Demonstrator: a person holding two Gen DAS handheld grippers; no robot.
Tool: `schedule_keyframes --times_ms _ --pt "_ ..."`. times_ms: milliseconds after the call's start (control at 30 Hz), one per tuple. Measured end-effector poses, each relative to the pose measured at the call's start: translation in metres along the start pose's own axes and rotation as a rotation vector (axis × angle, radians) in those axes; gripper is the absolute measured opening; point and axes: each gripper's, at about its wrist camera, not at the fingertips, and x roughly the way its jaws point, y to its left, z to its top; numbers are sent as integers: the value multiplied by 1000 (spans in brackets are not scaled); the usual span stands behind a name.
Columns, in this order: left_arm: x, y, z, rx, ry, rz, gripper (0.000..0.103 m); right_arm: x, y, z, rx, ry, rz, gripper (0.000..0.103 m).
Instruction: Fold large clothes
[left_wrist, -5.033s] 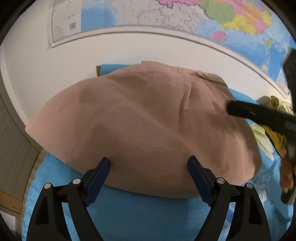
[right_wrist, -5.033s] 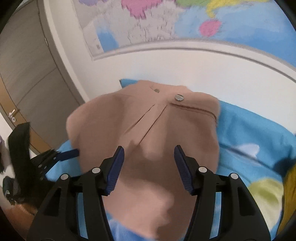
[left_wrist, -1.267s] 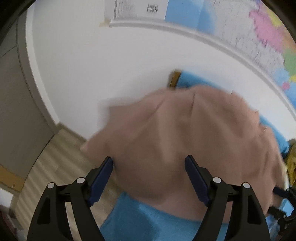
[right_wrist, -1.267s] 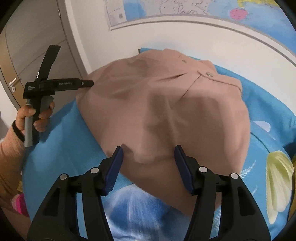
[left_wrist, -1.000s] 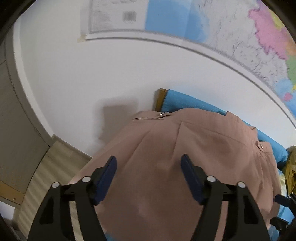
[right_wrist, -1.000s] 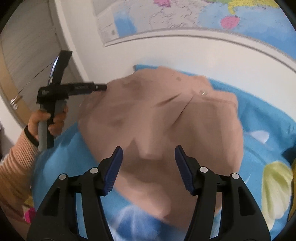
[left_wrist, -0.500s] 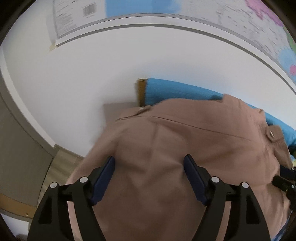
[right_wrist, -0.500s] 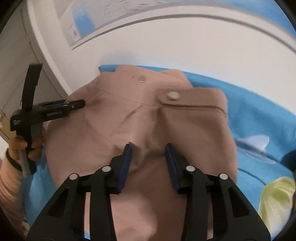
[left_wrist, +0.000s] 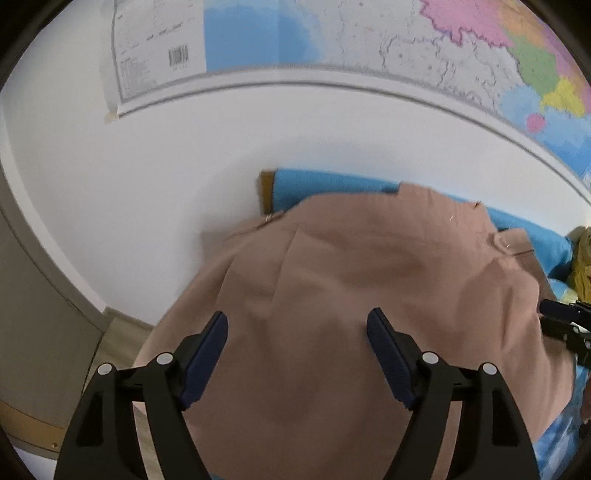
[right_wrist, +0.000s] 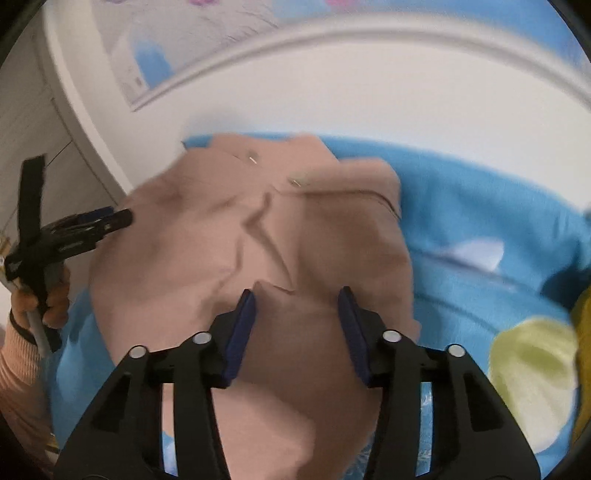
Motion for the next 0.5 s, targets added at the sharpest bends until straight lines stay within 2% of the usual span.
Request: schedule_keyframes --times_ms 67,133,233,367,500 --pt "0 5 -7 -23 6 -2 75 -9 -2 -3 20 -19 9 47" --pt "-11 1 -13 -44 1 -20 75 -26 3 -8 -8 -52 23 55" --pt "-31 -5 -28 -22 -35 -51 75 -44 20 -25 -77 -62 57 54" --pt "-43 -21 -51 4 -28 -121 75 -43 36 -50 -169 -35 20 54" --pt "-33 -27 -64 9 3 -86 76 -33 34 -62 -177 -23 7 54"
